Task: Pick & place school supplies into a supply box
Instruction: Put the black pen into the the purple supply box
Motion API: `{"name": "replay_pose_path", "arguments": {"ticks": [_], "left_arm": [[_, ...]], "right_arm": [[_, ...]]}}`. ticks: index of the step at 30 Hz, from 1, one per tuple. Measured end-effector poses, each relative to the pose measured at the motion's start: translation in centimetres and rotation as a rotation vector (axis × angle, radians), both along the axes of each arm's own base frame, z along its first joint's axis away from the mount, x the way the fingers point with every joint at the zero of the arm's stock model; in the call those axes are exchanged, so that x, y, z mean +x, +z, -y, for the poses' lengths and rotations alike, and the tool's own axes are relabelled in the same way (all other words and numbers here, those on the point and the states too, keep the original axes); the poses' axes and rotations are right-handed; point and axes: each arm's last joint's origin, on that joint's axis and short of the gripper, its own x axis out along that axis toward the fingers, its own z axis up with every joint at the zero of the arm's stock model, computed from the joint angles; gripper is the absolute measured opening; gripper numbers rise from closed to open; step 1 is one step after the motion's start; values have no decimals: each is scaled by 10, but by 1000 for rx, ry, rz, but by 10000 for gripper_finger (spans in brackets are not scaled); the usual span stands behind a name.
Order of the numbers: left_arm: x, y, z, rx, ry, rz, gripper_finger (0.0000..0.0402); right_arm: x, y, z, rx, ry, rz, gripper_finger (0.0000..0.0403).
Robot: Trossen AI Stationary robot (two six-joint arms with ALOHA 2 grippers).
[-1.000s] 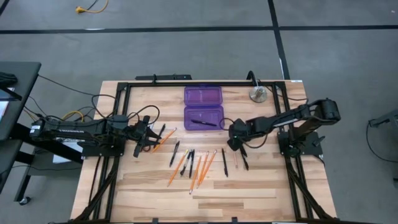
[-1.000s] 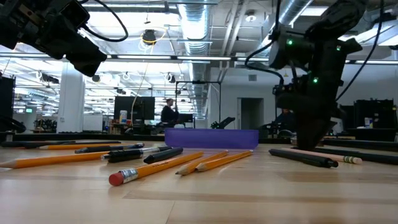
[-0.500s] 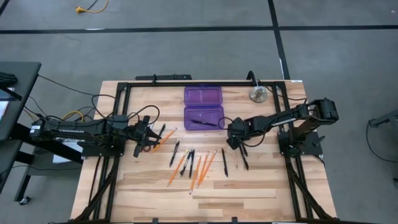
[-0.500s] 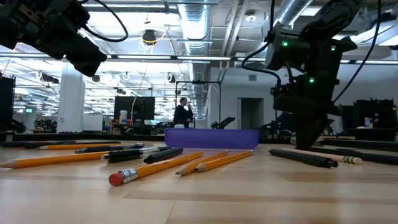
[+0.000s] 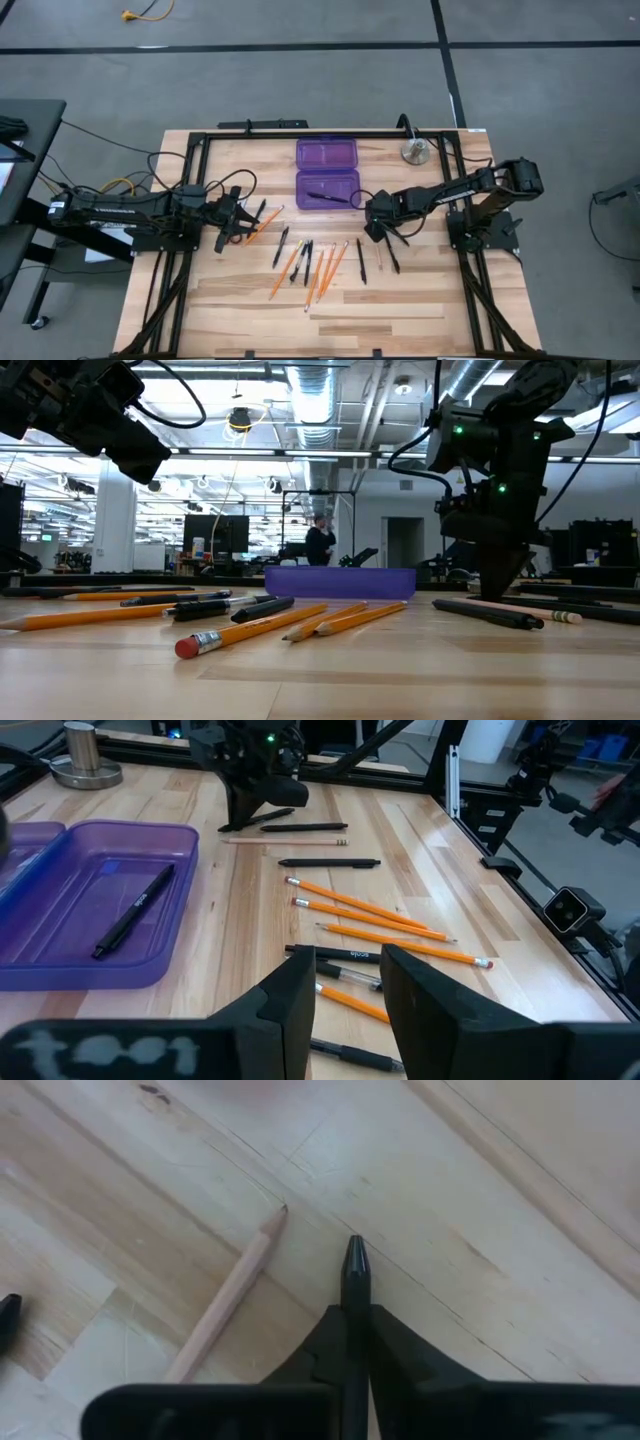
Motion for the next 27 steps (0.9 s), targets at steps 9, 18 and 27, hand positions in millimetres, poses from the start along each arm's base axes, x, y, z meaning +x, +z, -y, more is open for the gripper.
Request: {"name": "replay_pose_path", "arguments": {"ticks": [9,18,27], "left_arm": [[0,0,0,0,0,0,105],[0,0,0,0,0,0,105],[0,0,0,0,1,0,105]], "right_arm": [[-3,4,0,0,0,-3,4],[-7,16,6,-2,-20,36,5],[7,46,18,-83,32,125,4]]}}
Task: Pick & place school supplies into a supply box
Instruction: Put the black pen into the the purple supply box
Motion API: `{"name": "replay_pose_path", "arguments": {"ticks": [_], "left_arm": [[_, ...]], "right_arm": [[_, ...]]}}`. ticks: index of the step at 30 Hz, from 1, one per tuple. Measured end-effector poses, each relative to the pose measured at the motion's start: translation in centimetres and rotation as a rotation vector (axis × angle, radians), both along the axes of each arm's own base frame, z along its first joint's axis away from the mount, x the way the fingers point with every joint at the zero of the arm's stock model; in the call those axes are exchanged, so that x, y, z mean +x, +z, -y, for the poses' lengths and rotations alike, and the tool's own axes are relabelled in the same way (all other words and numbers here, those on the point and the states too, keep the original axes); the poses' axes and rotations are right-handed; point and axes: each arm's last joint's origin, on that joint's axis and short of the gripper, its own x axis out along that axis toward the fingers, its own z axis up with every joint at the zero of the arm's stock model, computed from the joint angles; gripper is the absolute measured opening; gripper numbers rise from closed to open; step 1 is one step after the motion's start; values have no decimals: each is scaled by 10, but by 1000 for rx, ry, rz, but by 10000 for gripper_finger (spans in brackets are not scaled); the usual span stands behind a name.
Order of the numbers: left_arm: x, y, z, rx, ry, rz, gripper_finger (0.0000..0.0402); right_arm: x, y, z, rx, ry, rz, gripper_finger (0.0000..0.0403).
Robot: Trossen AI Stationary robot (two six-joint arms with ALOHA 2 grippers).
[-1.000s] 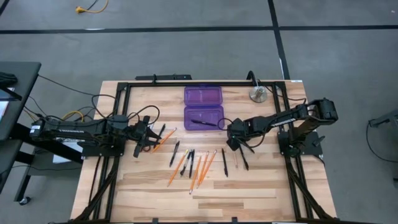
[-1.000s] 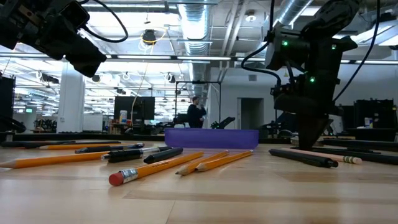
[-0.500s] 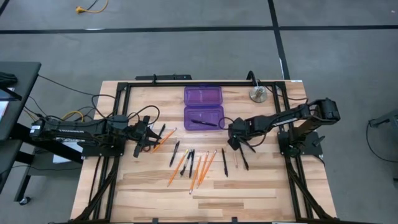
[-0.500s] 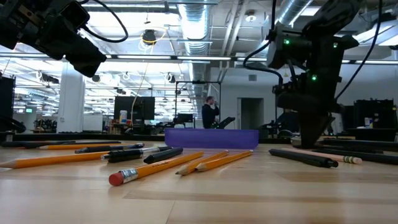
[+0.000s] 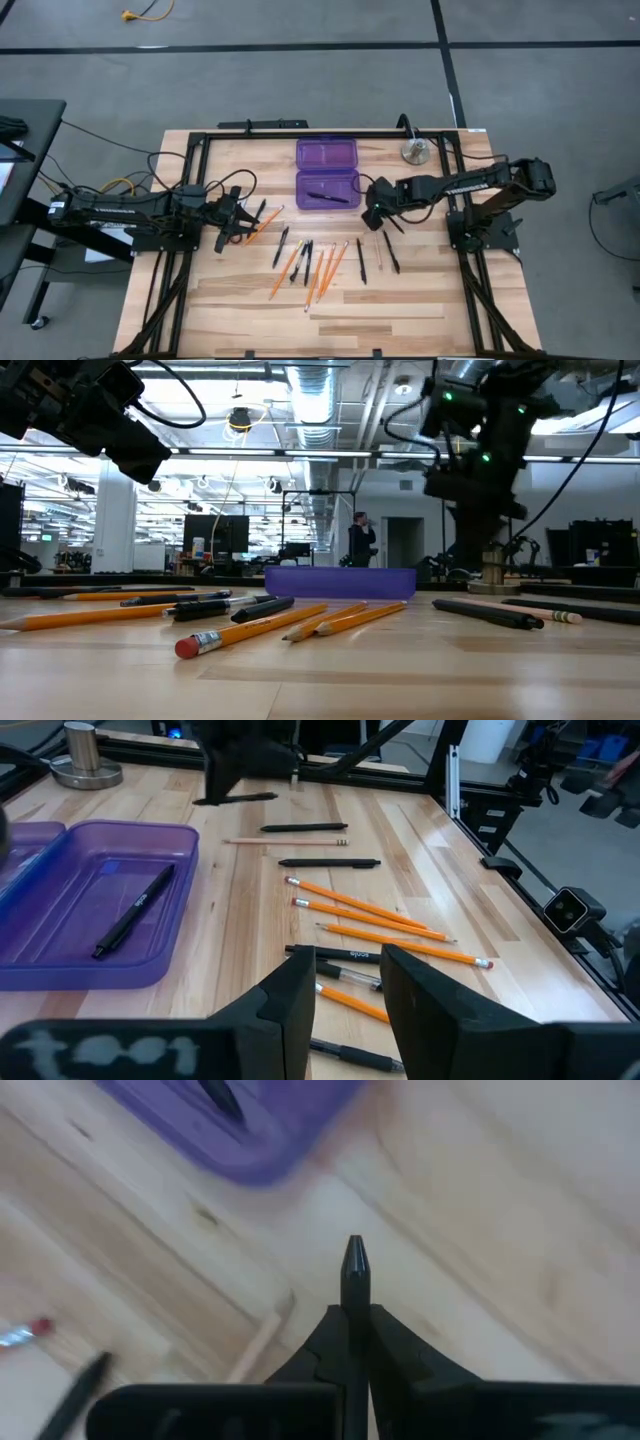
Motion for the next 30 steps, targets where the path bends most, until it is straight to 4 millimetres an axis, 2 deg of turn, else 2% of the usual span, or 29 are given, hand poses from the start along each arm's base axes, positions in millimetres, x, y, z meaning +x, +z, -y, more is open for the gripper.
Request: {"name": "replay_pose_path", "arguments": {"ticks": [6,13,18,21,26,30], "left_arm": [[0,0,0,-25,7,-4,105],[0,0,0,-39,12,-2,105],[0,0,-1,-65,44,-6,105],[0,1,-1,-64,61,0,105],[1,2,-2,-61,78,15,105],[1,2,-2,-72,83,5,105]], "right_arm": [[23,33,18,-78,82,77,3],[39,78,48,-199,140,181,3],[61,93,70,-260,198,269,3],[81,87,81,-249,260,272,3],[119,58,97,-238,344,182,3],[141,37,103,-208,413,139,9]]}}
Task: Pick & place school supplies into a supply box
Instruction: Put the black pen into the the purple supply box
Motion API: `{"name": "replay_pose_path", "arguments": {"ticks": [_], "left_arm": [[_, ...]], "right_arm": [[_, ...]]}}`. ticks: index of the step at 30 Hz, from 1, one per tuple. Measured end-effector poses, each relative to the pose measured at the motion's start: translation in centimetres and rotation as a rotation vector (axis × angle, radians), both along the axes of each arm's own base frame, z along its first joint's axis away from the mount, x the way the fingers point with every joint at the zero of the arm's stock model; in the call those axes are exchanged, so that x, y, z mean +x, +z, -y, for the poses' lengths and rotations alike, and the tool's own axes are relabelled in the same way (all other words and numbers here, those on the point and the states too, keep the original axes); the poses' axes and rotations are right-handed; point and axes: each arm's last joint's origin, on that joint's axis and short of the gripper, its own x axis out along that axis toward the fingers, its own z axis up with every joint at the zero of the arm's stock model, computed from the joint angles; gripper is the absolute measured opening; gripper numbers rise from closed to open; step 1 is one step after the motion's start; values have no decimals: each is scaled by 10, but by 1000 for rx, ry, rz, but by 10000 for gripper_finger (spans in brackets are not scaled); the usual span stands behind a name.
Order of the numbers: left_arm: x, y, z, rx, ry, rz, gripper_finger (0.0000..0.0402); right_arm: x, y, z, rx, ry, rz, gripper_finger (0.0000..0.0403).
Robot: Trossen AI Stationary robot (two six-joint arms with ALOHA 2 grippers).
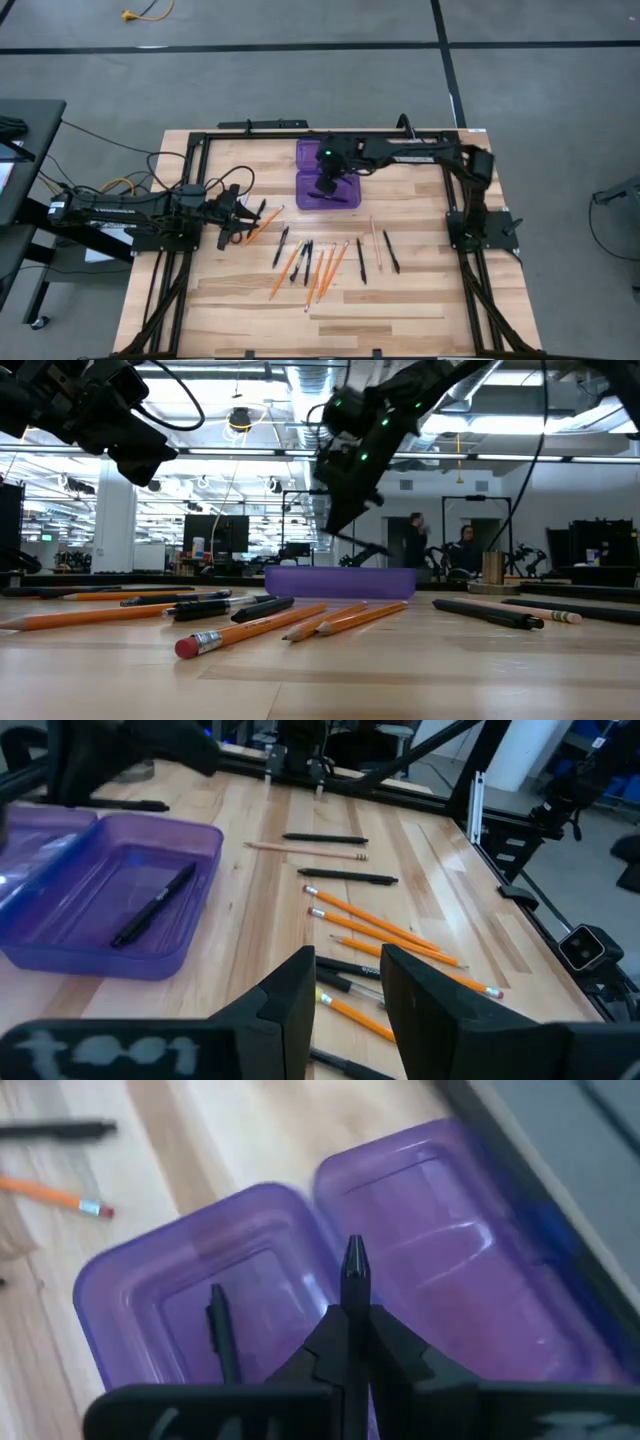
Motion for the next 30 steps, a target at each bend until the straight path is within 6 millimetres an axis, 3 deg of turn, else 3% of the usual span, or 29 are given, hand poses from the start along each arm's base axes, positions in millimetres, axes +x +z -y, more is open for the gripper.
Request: {"name": "replay_pose_path", "arguments": {"ticks": [5,8,22,25,30], "left_arm": [[0,0,0,-3,1,-5,105],[0,-1,0,-3,3,-6,105],[0,-1,-1,15,19,-6,105],[0,-1,-1,15,18,-5,105],[0,-1,-1,15,17,-5,105]], "right_arm": [[19,-8,4,41,60,-18,9],[20,-8,4,59,66,-52,14],[20,-9,-5,80,84,-96,114],[15,-8,-9,69,52,-152,121],[-13,8,-22,49,-59,-344,113]]}}
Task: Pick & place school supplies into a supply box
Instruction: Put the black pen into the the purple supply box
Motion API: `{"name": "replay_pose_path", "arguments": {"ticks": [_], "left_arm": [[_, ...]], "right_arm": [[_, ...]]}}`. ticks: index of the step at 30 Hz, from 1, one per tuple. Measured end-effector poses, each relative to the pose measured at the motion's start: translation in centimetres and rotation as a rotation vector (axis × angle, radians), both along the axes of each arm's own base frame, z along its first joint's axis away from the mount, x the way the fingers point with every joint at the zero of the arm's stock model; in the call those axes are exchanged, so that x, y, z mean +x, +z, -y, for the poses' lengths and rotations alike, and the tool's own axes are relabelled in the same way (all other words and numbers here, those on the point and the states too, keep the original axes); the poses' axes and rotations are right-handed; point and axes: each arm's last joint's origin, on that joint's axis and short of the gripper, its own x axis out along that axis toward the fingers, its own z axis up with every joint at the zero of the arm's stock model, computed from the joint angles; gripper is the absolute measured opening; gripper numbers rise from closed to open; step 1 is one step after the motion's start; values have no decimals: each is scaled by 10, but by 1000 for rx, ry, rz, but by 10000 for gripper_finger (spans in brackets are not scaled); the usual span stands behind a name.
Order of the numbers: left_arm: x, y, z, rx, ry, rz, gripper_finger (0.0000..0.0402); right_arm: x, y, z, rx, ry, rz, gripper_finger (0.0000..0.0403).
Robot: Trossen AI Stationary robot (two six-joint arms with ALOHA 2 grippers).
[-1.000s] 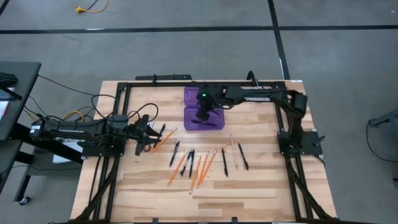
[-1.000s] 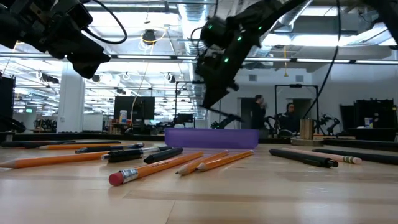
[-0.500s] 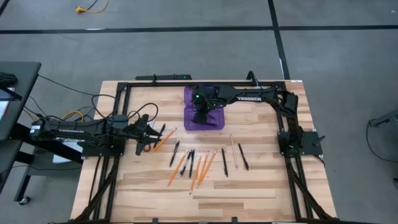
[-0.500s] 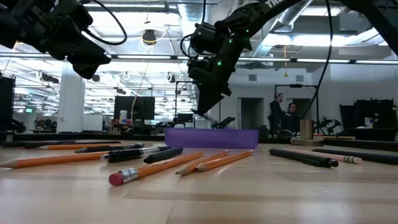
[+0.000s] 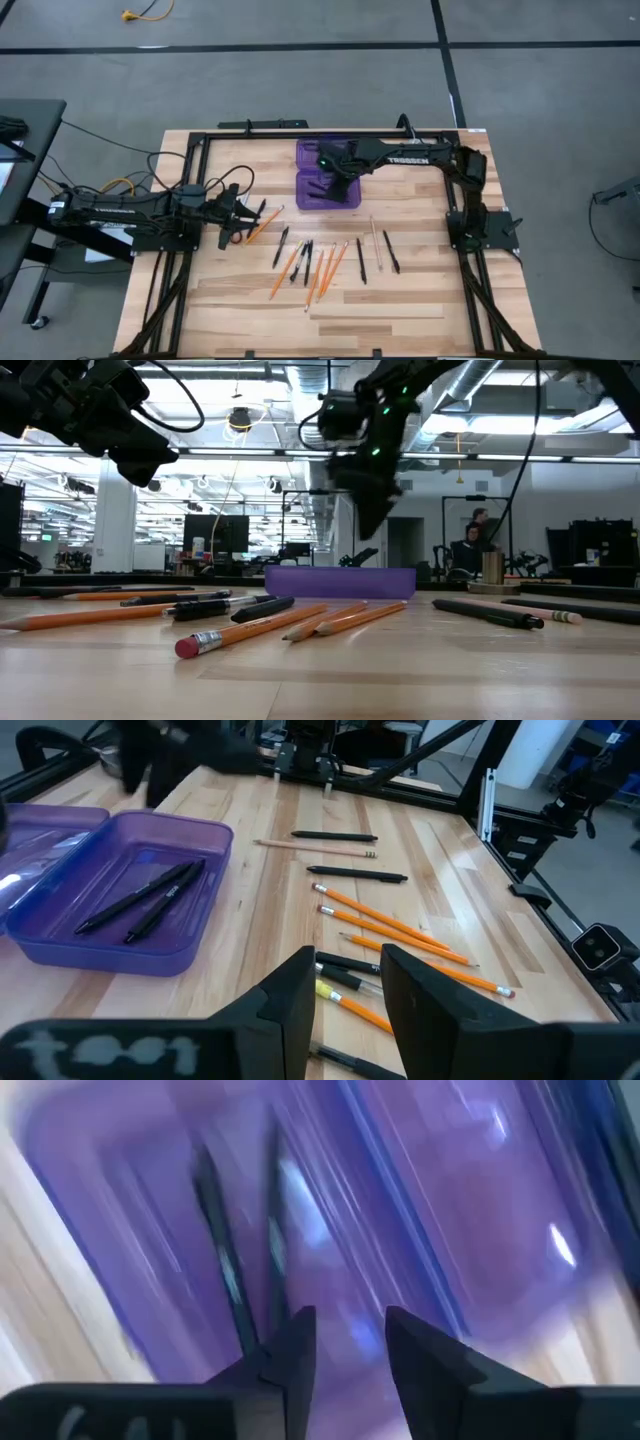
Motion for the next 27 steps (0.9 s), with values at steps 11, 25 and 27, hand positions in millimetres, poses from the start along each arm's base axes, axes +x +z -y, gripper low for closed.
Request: {"name": "replay_pose_path", "arguments": {"ticks": [11,25,27], "left_arm": [[0,0,0,8,0,-4,105],[0,0,0,61,-13,1,105],[0,0,0,75,-14,2,105]], "right_arm": [[-61,45,-89,-41,-95,-228,107],[-143,-12,-156,213,-472,227,78],[-144,-22,-163,247,-520,282,77]]}}
